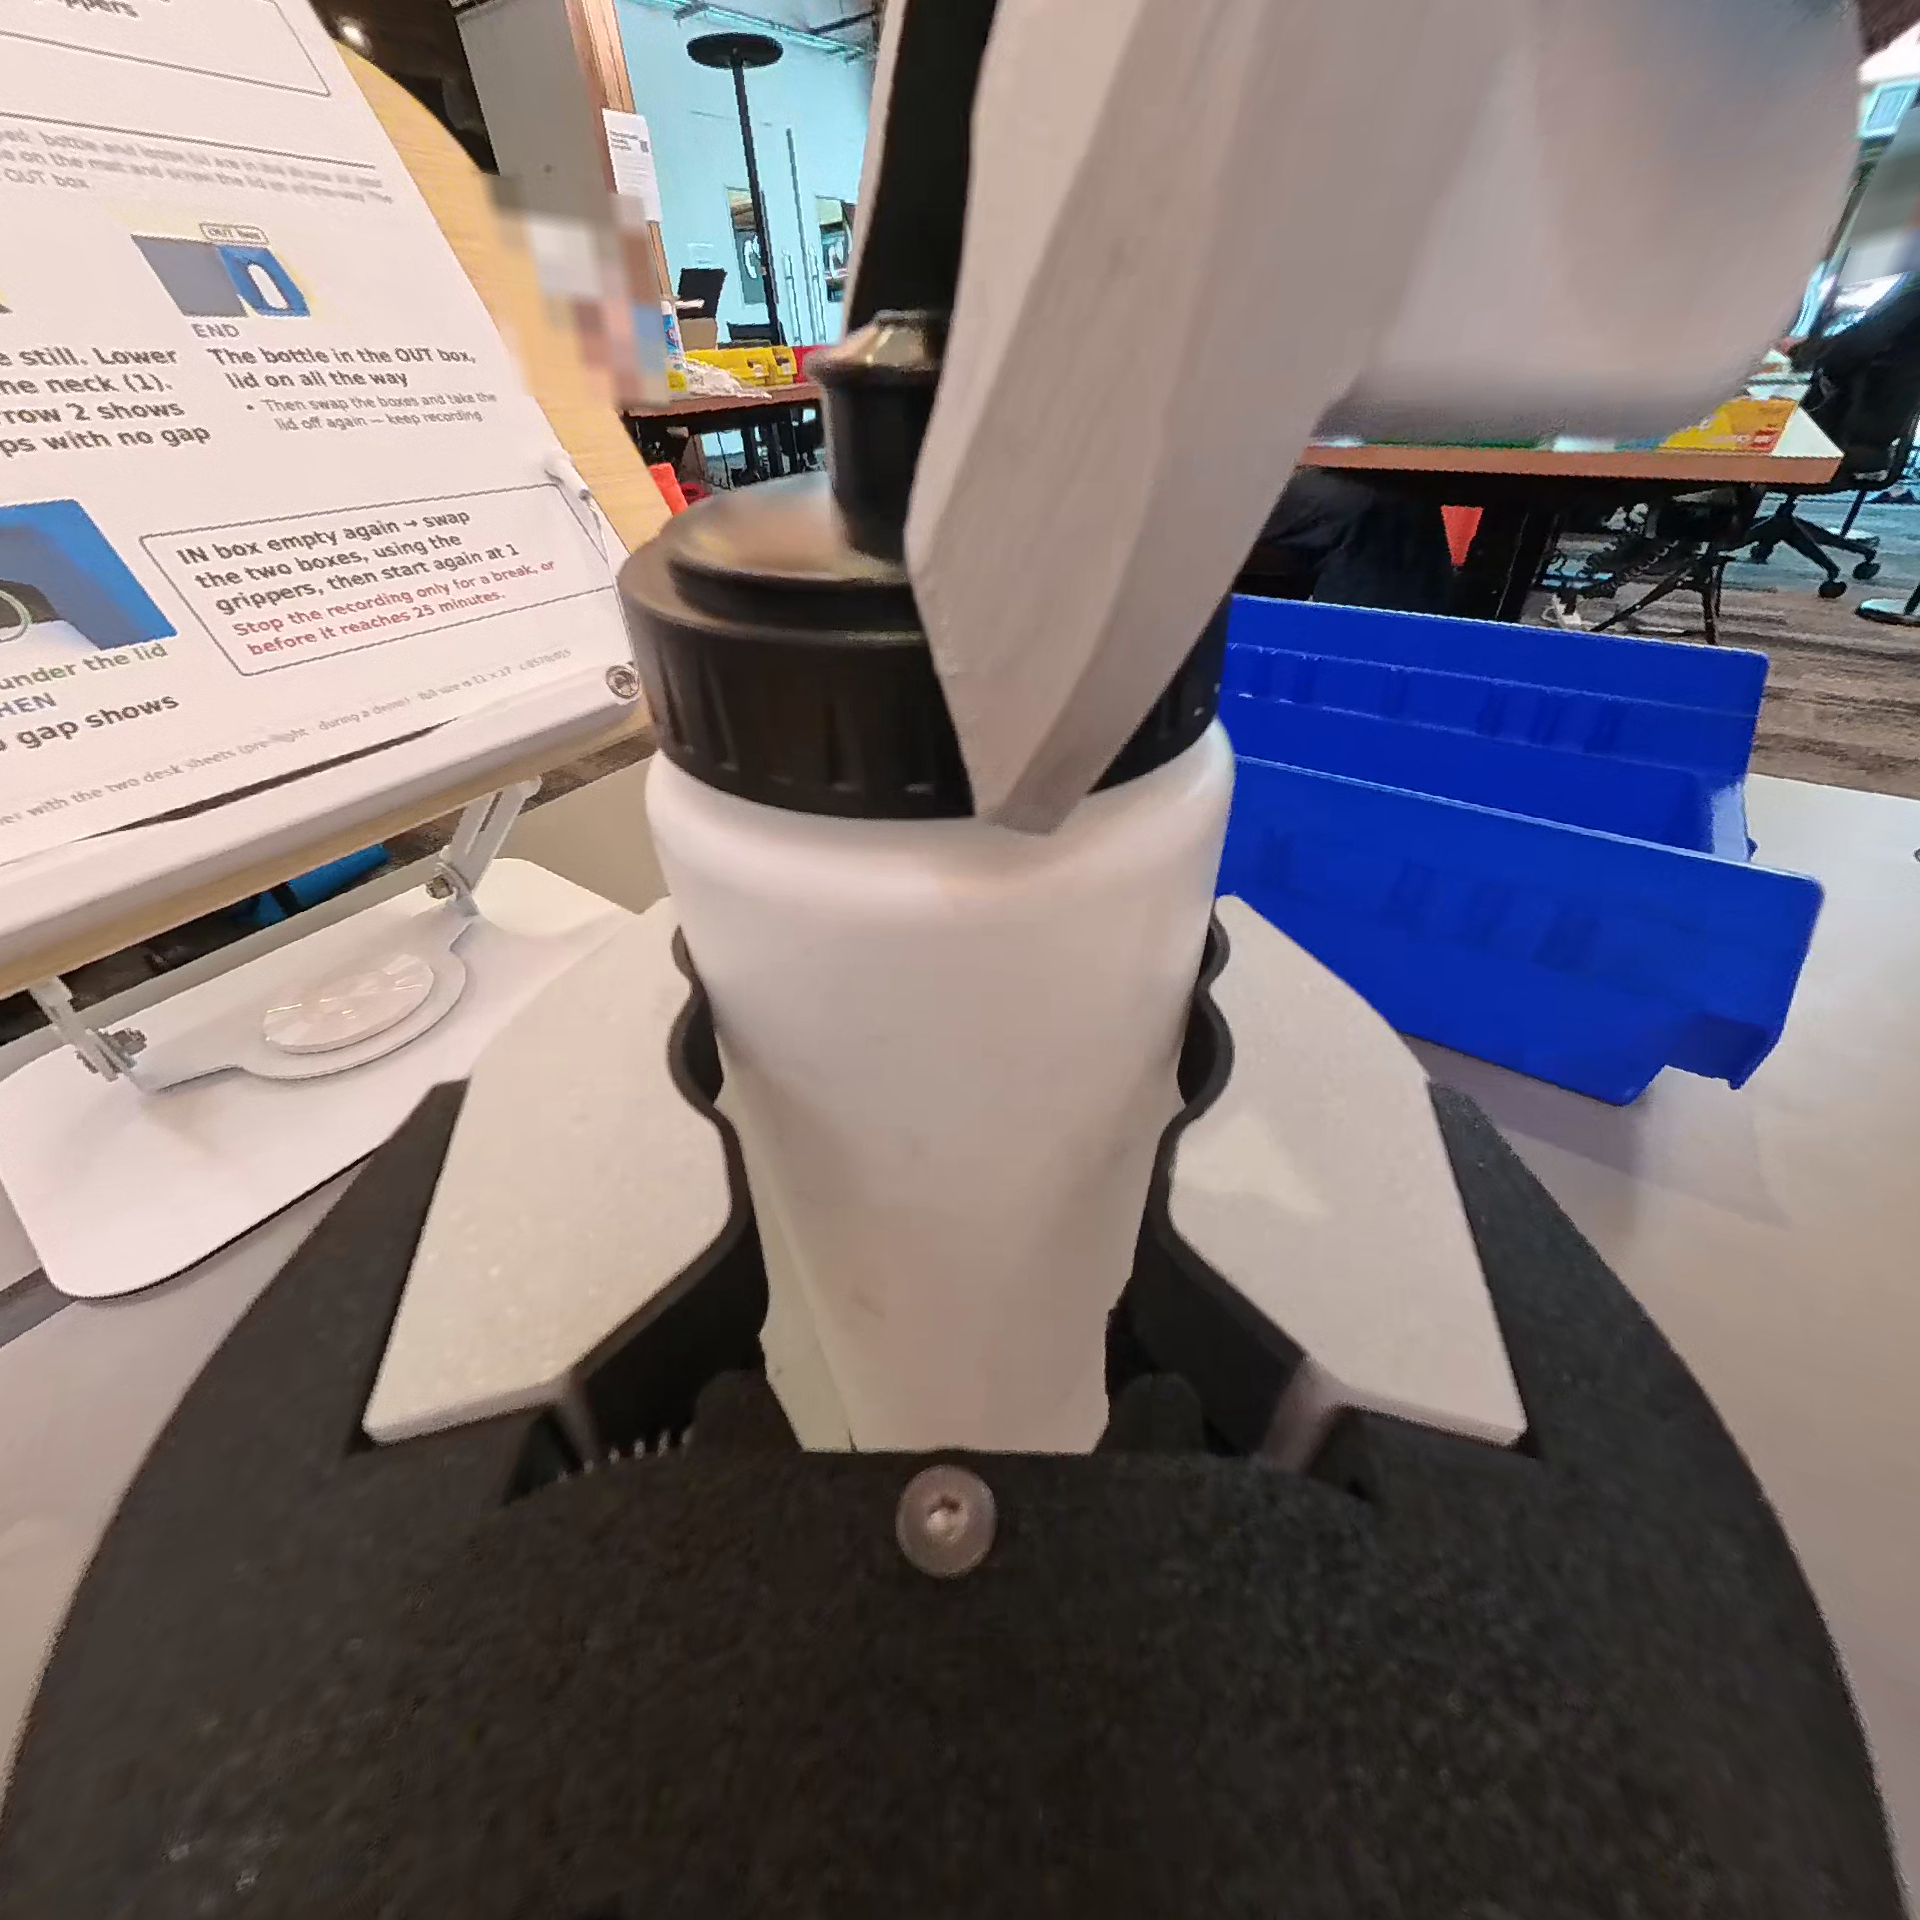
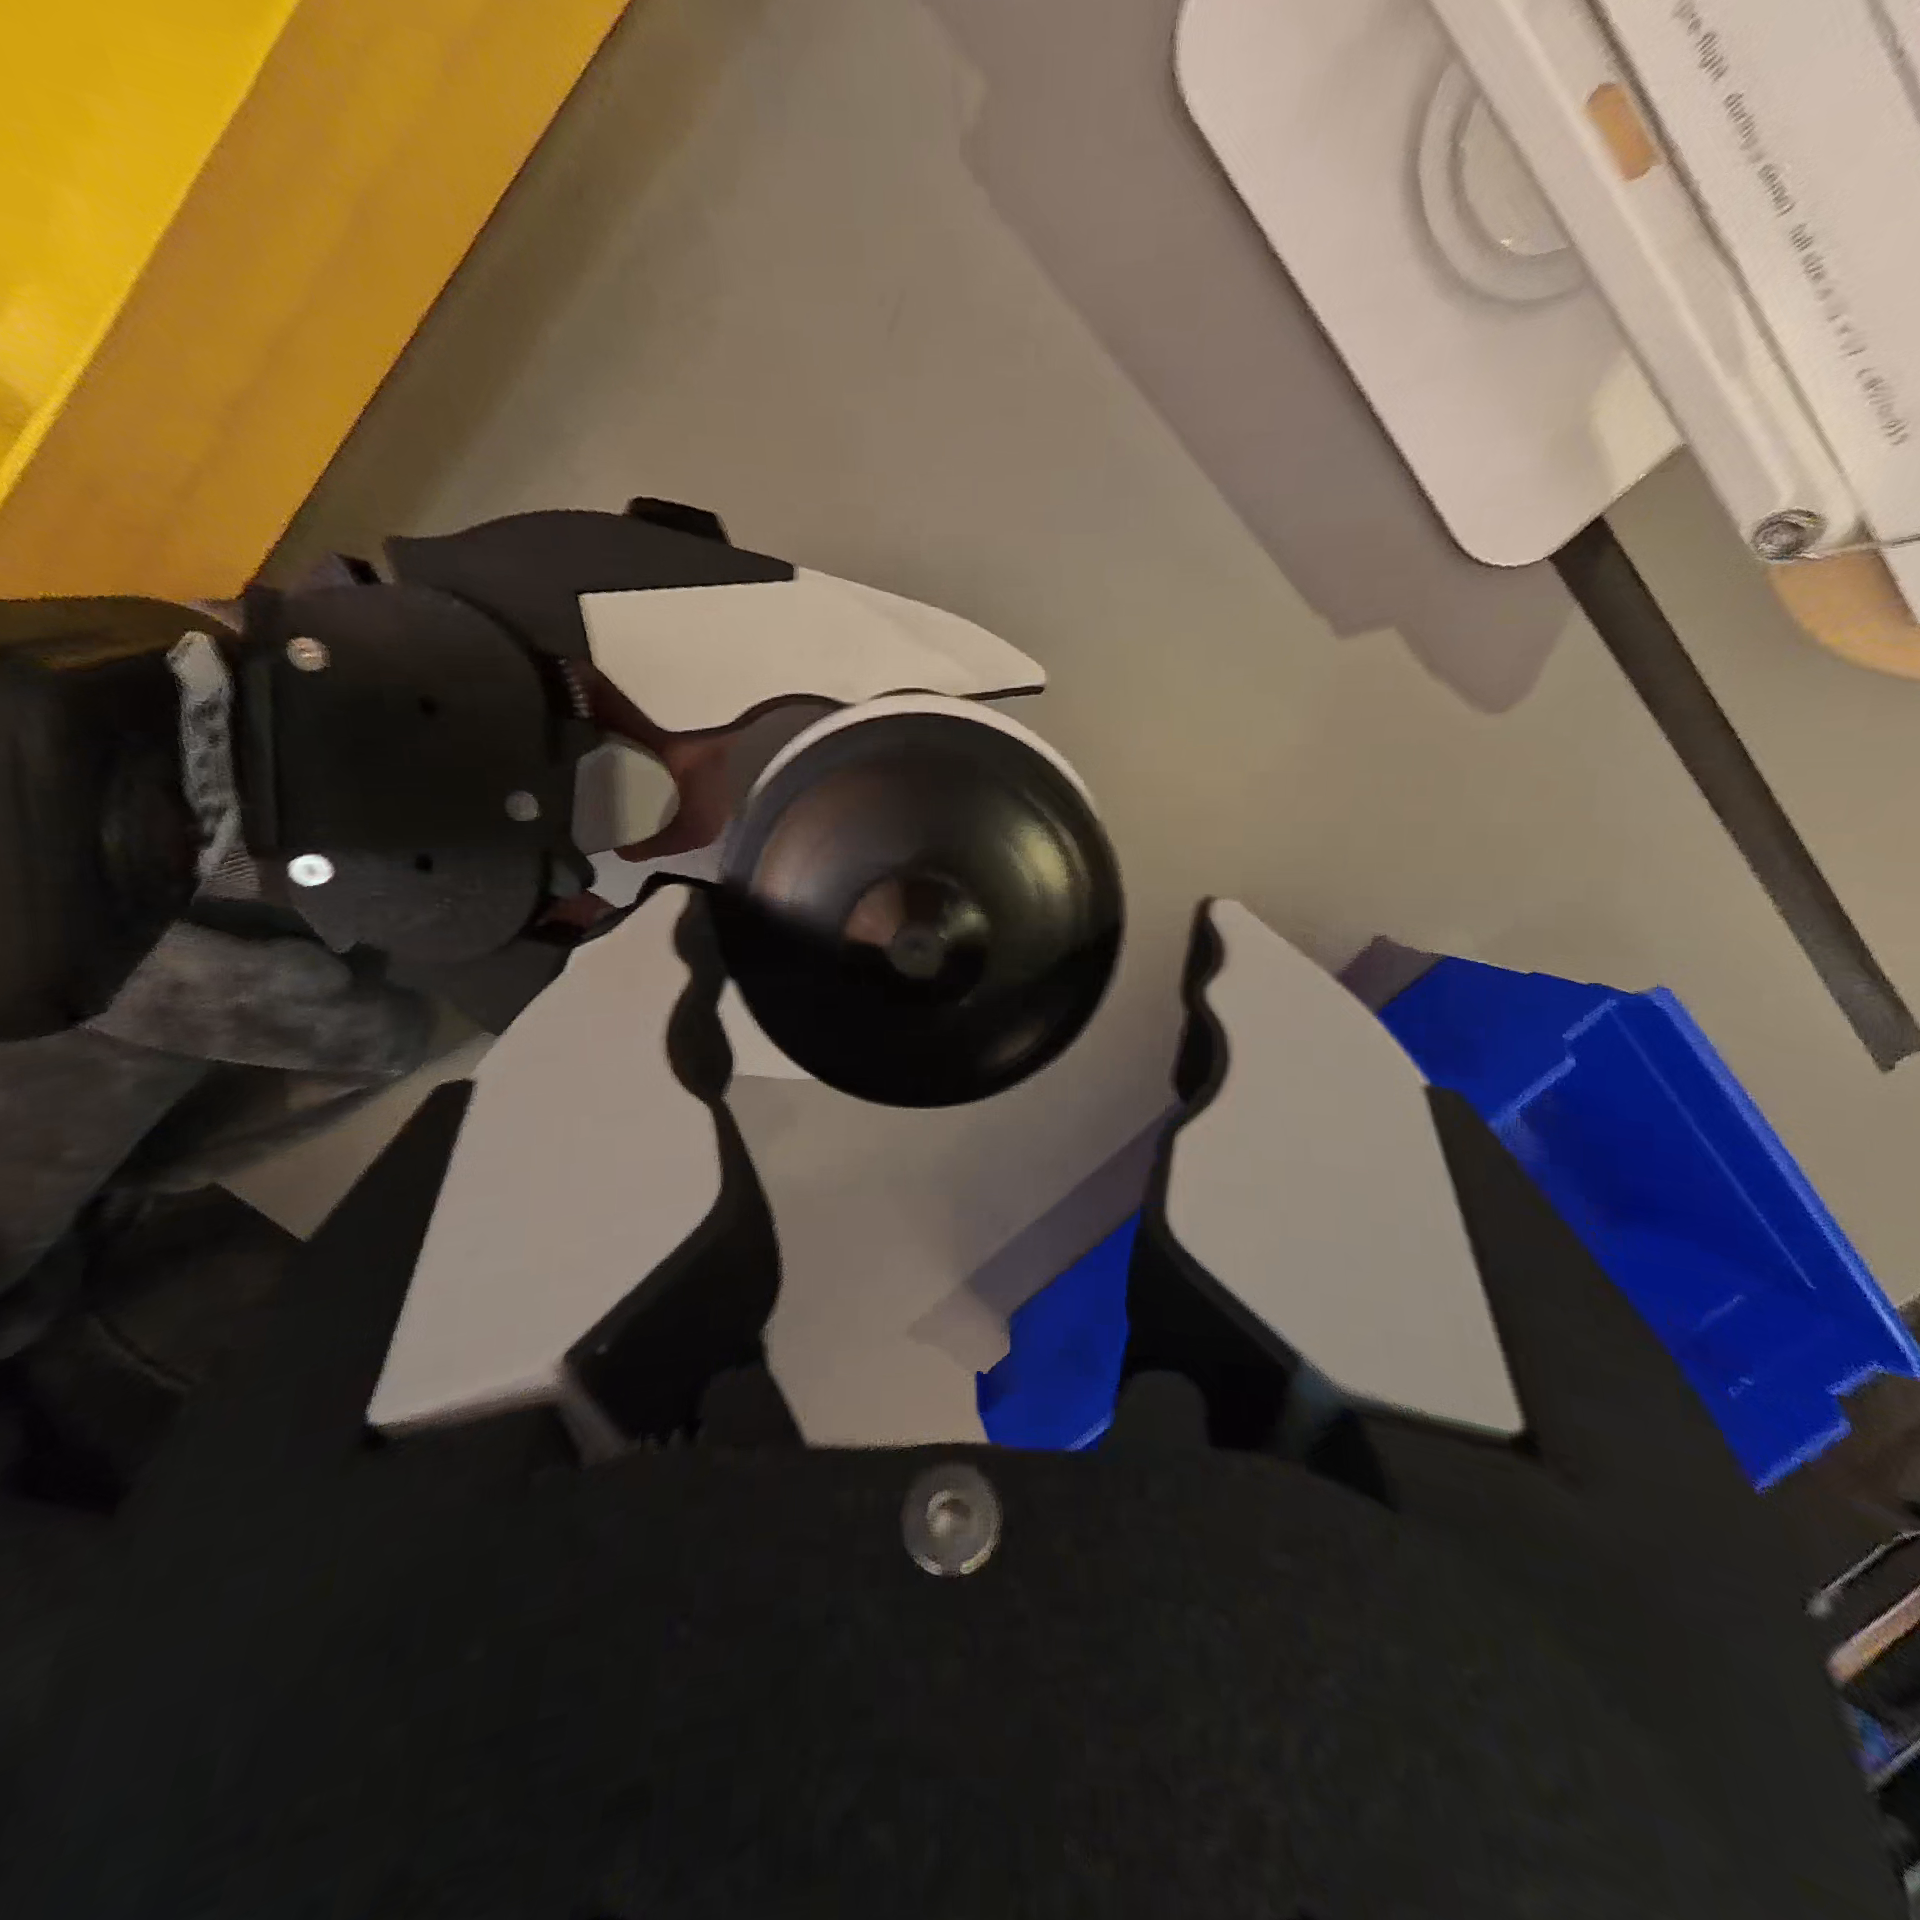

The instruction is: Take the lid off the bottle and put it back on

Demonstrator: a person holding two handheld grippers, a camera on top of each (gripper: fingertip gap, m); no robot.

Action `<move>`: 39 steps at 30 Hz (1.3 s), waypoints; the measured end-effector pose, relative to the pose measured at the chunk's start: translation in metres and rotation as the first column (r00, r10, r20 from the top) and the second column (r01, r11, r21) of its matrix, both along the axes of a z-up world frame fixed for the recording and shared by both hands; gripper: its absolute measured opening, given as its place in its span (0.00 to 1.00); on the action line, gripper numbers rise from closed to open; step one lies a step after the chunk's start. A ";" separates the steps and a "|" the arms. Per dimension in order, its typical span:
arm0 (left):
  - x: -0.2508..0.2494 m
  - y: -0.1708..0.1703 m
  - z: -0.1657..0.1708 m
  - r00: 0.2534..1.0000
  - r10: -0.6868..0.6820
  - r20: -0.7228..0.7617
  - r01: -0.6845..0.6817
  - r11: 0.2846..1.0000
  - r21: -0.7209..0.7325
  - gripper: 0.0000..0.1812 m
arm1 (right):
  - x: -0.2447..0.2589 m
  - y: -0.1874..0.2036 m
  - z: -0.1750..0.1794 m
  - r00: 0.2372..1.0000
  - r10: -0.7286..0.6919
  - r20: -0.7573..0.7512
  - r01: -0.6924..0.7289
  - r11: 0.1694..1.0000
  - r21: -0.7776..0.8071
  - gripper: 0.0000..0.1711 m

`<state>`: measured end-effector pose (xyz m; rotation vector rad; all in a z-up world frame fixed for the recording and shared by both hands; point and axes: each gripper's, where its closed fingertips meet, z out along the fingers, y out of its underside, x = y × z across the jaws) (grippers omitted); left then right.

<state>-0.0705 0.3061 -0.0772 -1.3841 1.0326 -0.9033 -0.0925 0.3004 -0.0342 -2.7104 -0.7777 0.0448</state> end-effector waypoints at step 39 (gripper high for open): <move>0.003 0.001 0.000 0.998 0.050 0.025 -0.051 0.999 0.010 0.48 | 0.015 0.004 0.014 0.997 0.042 -0.063 -0.039 0.999 0.037 0.64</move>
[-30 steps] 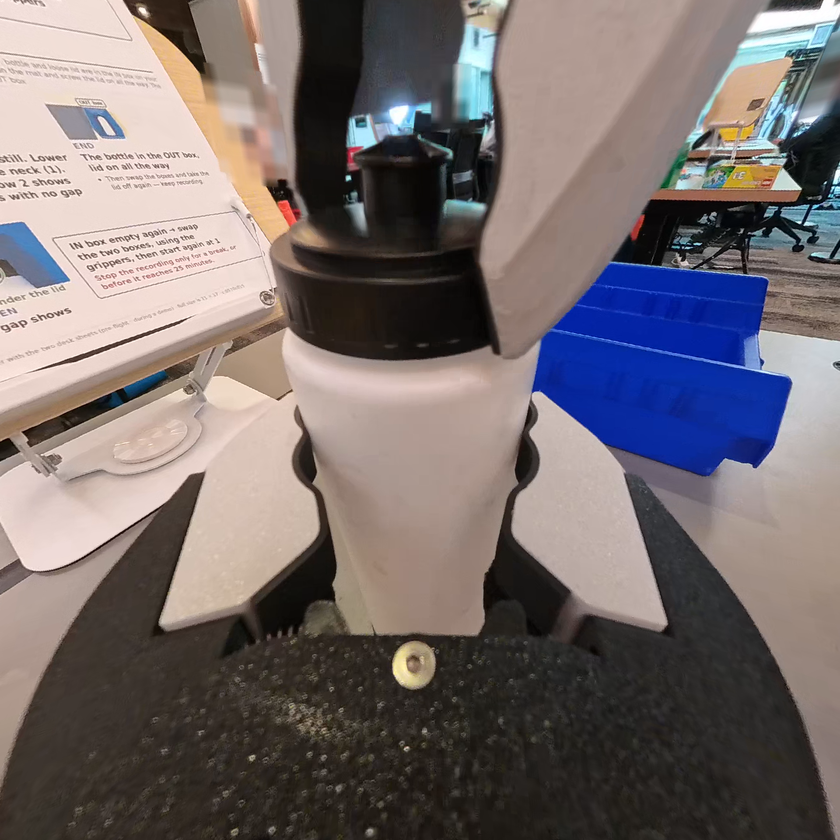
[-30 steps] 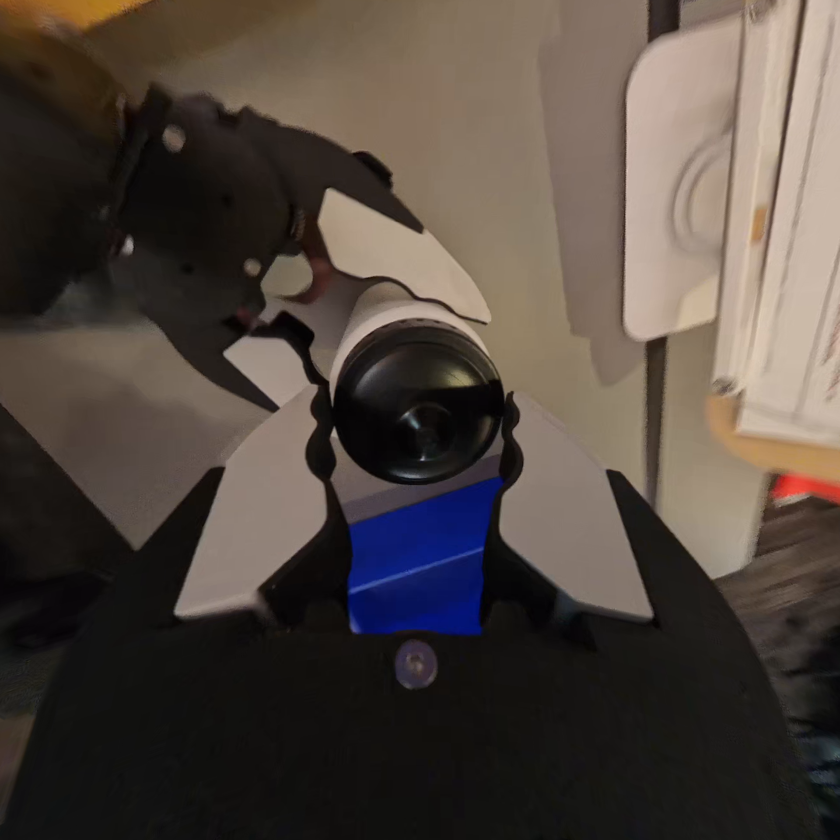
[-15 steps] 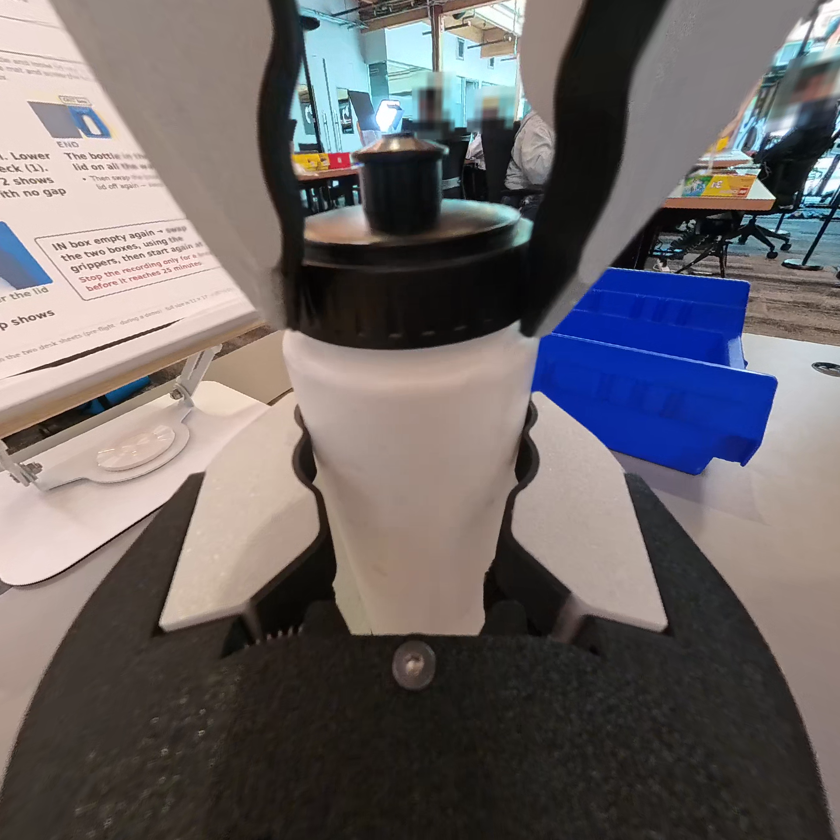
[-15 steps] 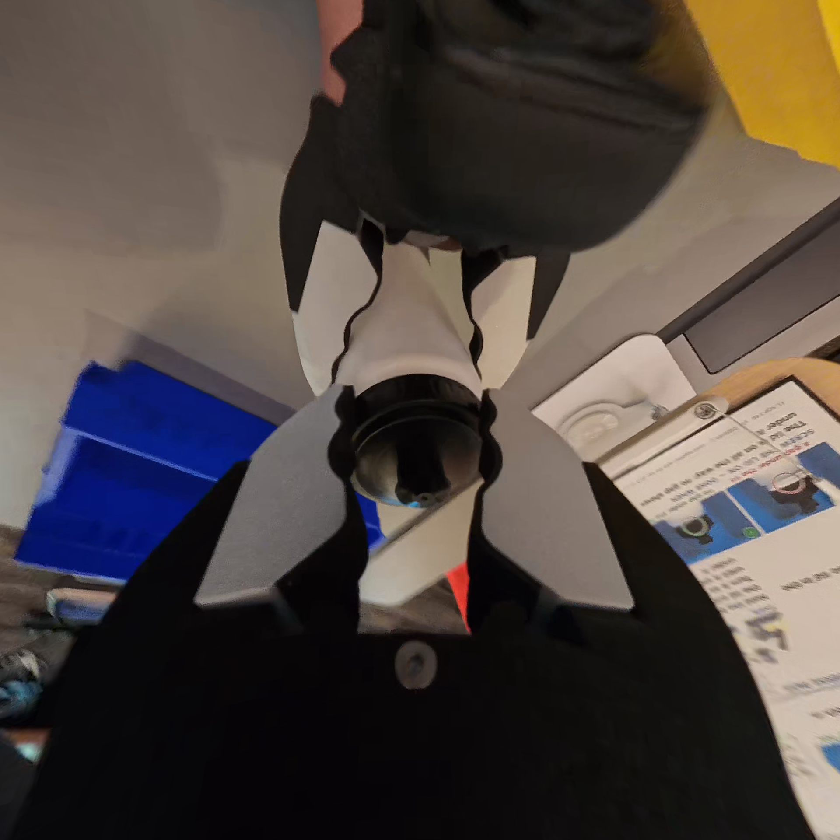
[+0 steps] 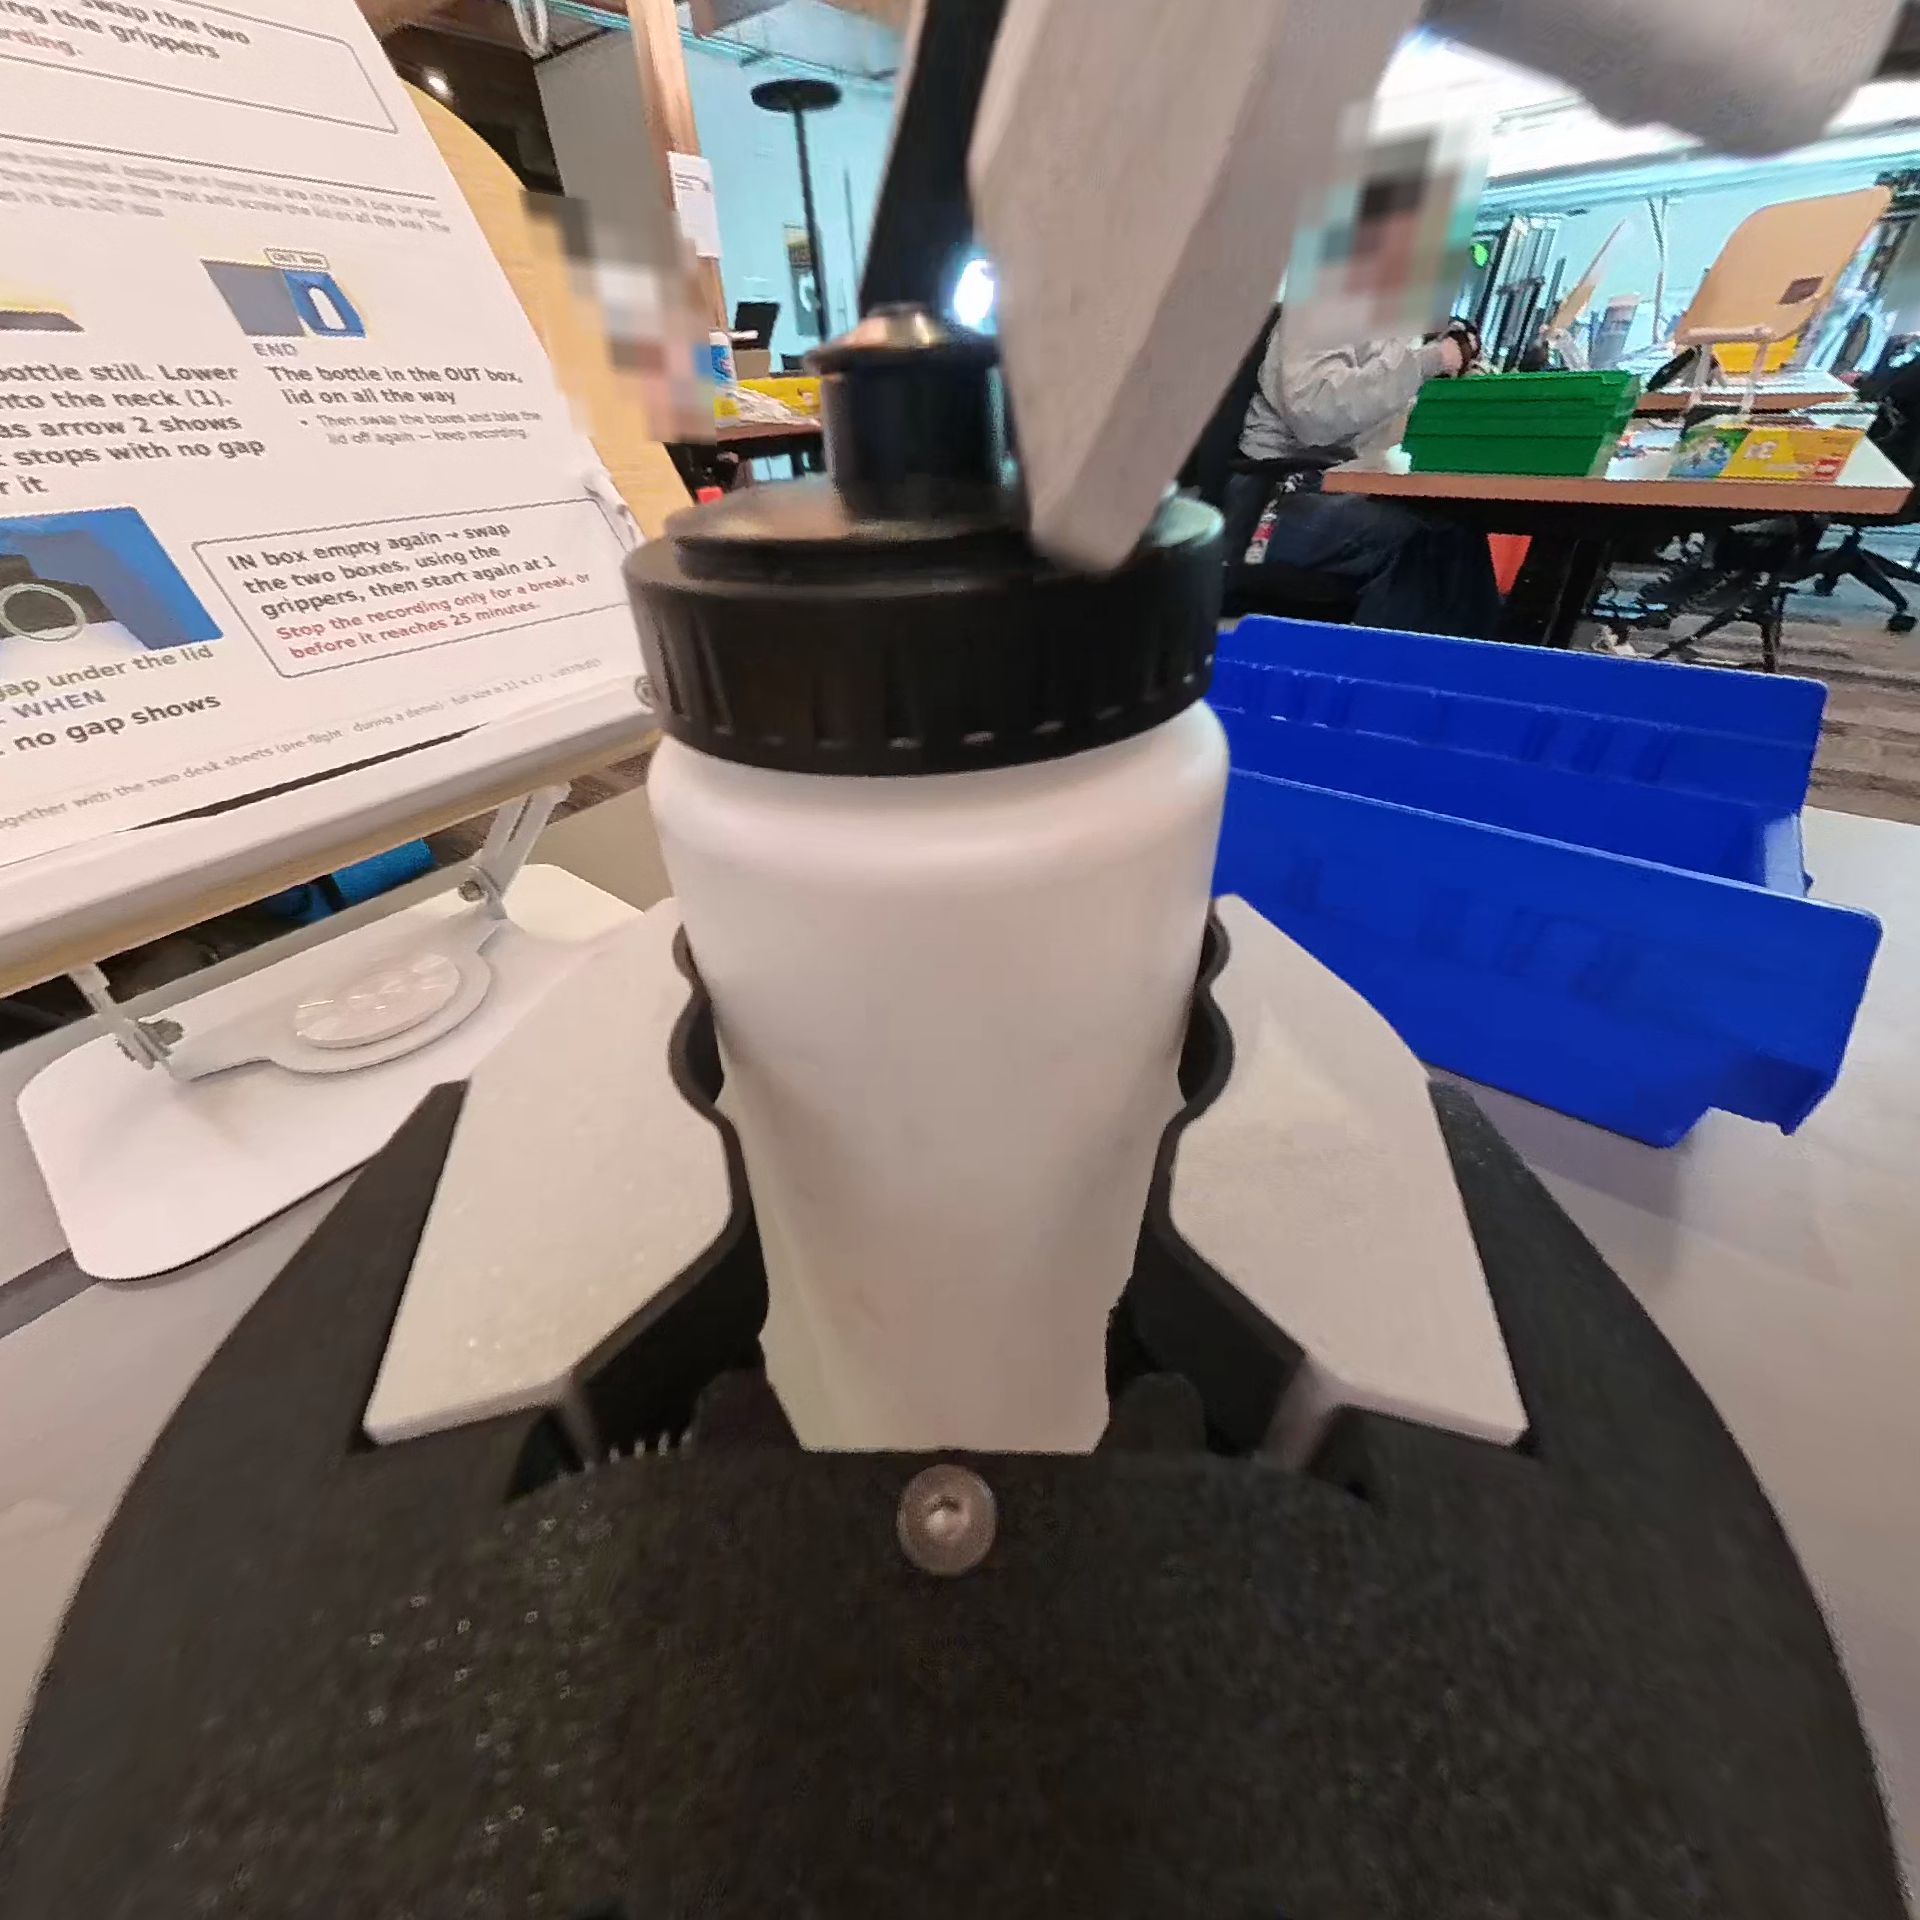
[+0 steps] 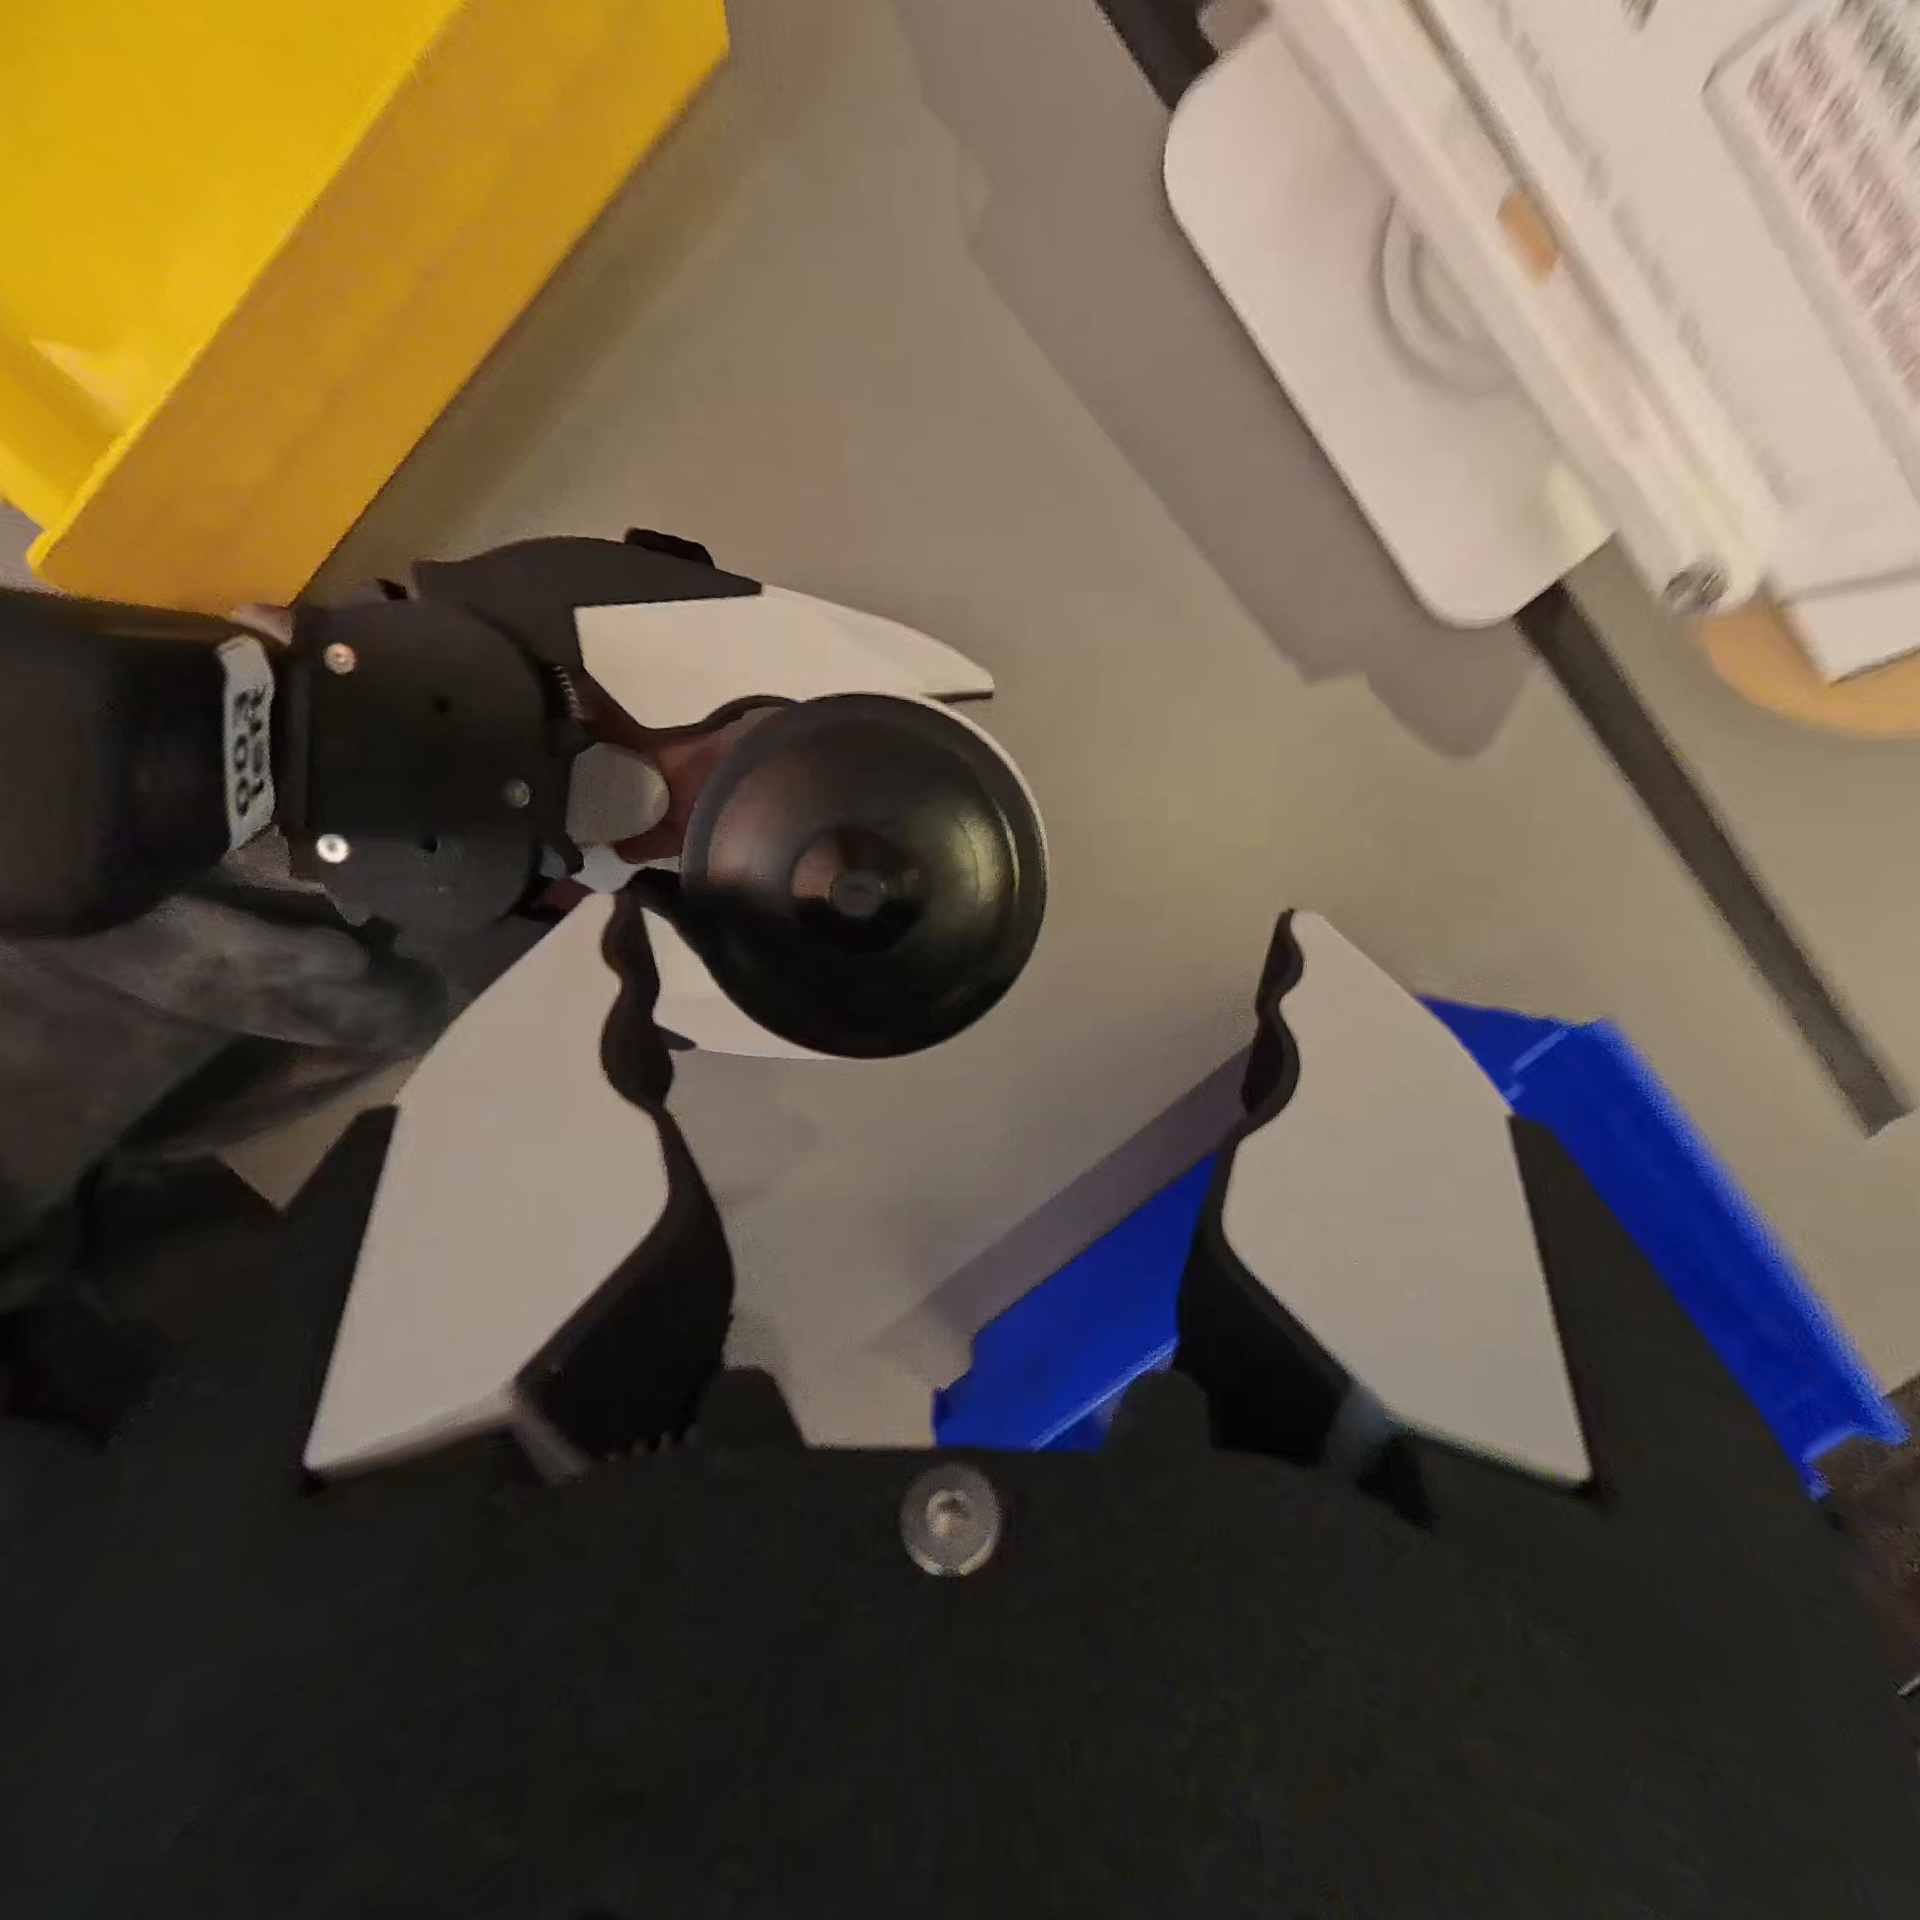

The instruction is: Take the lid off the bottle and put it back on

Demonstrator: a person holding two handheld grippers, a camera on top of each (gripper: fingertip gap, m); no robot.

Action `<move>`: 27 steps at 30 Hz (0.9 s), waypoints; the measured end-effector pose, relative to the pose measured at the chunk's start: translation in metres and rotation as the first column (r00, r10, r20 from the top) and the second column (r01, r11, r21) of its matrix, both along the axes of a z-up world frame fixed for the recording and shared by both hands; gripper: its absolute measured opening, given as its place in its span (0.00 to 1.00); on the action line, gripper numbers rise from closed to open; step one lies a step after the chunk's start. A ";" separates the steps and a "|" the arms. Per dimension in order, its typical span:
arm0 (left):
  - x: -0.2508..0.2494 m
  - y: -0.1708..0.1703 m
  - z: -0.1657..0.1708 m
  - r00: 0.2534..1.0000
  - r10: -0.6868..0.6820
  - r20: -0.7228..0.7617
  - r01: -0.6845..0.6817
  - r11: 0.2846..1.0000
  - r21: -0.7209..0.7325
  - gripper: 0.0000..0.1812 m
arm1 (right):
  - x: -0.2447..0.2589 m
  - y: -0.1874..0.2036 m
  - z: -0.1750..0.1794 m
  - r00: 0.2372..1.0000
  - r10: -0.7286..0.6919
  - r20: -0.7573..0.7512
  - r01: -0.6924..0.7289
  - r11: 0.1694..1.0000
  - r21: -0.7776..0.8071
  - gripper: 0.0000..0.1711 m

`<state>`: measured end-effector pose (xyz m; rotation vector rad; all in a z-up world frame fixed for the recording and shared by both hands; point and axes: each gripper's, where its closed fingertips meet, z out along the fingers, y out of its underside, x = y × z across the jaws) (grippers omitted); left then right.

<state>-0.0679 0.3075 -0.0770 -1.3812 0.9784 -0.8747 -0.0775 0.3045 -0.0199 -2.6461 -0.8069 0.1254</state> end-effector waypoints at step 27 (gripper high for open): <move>-0.002 -0.003 -0.001 0.999 -0.036 -0.022 0.037 0.999 0.002 0.48 | -0.019 -0.009 -0.016 0.892 0.428 0.144 -0.385 0.887 -0.254 0.43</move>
